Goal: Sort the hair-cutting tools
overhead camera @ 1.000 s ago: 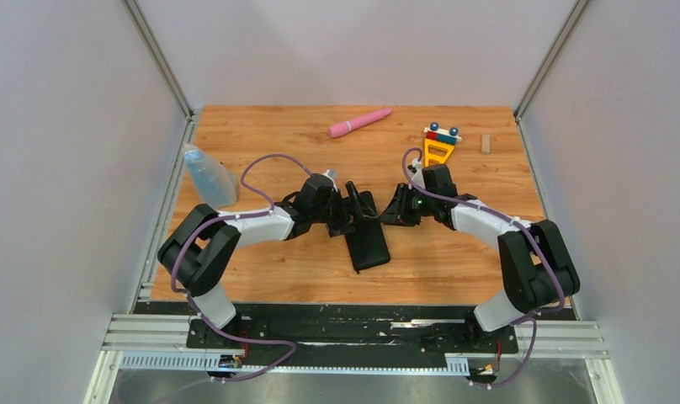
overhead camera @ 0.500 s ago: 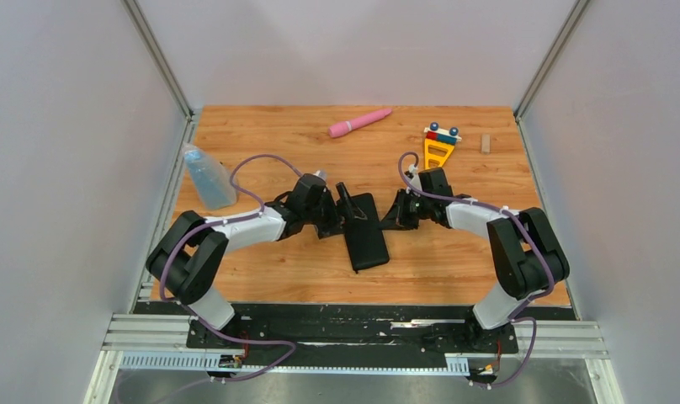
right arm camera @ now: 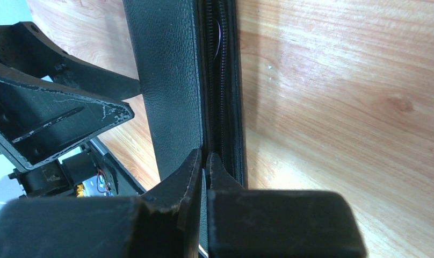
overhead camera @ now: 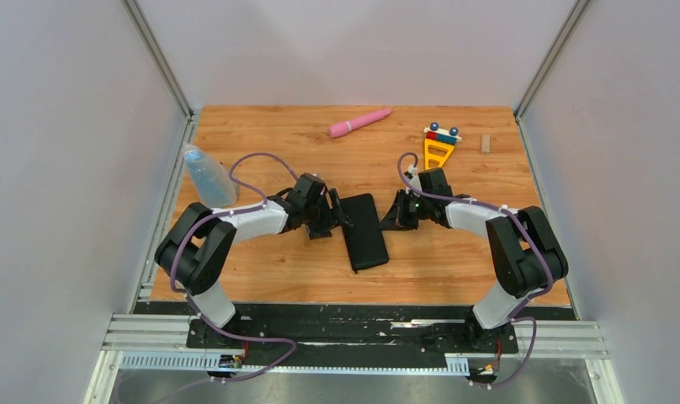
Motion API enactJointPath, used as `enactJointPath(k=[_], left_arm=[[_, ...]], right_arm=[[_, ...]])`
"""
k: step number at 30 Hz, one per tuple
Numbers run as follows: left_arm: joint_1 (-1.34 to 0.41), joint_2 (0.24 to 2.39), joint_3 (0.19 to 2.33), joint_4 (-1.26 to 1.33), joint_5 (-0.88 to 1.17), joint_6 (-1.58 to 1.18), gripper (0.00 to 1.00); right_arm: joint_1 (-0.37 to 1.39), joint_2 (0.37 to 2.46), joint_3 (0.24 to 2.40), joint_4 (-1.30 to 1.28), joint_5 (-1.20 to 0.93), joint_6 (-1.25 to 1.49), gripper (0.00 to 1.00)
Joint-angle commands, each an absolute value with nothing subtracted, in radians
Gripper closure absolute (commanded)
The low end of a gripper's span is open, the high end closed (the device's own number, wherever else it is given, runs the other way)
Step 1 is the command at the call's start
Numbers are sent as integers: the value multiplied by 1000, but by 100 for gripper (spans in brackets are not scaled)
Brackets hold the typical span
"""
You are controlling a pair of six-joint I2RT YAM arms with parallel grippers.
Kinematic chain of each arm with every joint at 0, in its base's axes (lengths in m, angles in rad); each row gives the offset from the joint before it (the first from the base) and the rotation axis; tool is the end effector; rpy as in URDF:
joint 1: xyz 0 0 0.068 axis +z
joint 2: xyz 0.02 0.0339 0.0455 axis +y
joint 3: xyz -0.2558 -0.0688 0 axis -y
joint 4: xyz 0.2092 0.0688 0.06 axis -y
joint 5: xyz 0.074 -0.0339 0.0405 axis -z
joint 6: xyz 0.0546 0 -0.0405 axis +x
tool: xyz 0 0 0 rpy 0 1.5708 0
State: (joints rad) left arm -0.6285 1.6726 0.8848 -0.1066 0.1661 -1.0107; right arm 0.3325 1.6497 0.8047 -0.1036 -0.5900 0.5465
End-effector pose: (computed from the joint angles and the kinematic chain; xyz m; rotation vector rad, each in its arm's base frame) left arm 0.2504 -0.1932 0.1623 -0.4309 2.6396 -0.8391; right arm 0.2675 0.1245 0.1549 0.0253 2.6333 1.0793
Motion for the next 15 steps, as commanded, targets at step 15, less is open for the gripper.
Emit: enactJointPath(k=[15], left_arm=[[-652, 1718, 897, -23, 271, -1001, 41]], right_arm=[[357, 1744, 893, -57, -641, 532, 100]])
